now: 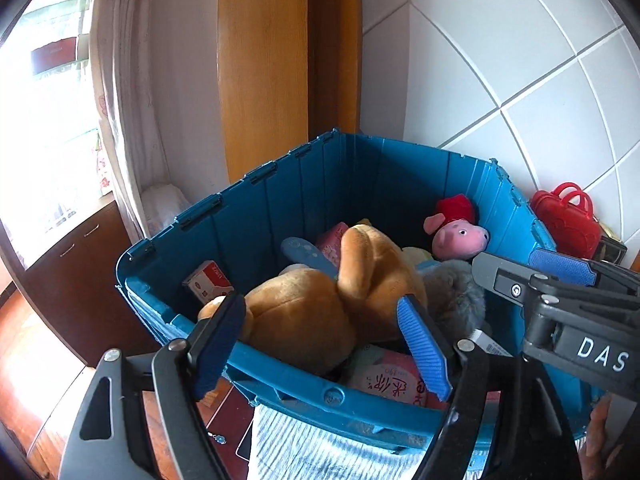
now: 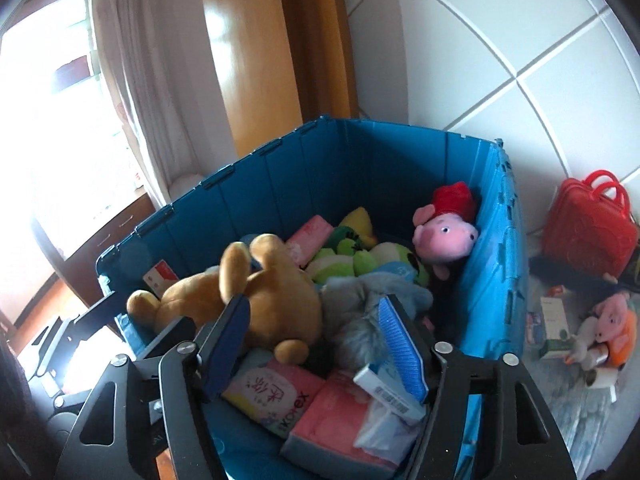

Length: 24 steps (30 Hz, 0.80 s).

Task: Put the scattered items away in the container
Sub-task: 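Open both tools to release the bear into the crate, then move both tools back toward the lint roller and red-white medicine box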

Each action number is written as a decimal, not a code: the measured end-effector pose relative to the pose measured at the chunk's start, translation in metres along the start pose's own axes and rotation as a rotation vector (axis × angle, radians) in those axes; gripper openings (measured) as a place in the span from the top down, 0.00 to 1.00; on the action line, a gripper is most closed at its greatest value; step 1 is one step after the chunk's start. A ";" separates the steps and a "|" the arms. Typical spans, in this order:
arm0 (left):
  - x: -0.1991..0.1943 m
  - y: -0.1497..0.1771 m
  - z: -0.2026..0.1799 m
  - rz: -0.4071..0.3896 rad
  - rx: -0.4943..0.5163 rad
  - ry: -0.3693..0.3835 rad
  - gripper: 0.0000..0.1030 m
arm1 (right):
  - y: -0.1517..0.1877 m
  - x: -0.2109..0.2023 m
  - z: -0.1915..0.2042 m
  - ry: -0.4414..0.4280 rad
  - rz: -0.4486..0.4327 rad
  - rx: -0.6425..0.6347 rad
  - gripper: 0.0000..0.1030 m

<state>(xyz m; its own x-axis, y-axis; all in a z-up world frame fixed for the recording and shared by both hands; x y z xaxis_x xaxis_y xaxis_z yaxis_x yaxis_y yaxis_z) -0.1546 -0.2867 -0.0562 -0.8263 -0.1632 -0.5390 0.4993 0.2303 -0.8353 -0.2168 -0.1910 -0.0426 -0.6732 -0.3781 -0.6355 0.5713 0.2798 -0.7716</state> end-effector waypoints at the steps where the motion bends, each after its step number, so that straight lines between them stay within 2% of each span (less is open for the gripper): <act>1: -0.004 0.001 -0.003 -0.006 0.001 0.010 0.23 | 0.002 -0.004 -0.005 0.009 -0.005 0.006 0.25; 3: -0.012 0.004 -0.009 -0.015 0.007 0.031 0.21 | 0.007 -0.013 -0.014 0.031 -0.014 0.020 0.18; 9: -0.027 0.017 -0.023 -0.024 0.012 0.061 0.16 | 0.019 -0.040 -0.040 0.075 -0.047 0.049 0.16; 12: -0.037 0.021 -0.028 -0.037 0.013 0.074 0.06 | 0.026 -0.056 -0.051 0.084 -0.068 0.052 0.12; 18: -0.056 0.030 -0.050 -0.064 0.016 0.098 0.06 | 0.044 -0.081 -0.075 0.079 -0.088 0.063 0.09; 24: -0.071 0.037 -0.094 -0.086 0.026 0.119 0.06 | 0.059 -0.106 -0.116 0.081 -0.111 0.091 0.08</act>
<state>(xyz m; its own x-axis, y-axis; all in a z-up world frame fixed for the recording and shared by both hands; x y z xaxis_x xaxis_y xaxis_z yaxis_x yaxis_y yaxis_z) -0.1018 -0.1766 -0.0385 -0.8905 -0.0660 -0.4502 0.4309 0.1956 -0.8810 -0.1665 -0.0320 -0.0244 -0.7682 -0.3287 -0.5493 0.5286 0.1582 -0.8340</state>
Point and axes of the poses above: each gripper's, at about its wrist camera, not at the fingertips, and x roughly the way its jaws point, z to its left, y to its underside, the point moved 4 cm from there along x, roughly the way its jaws point, and after that the axes turned 9 degrees about y, right-handed, at the moved point
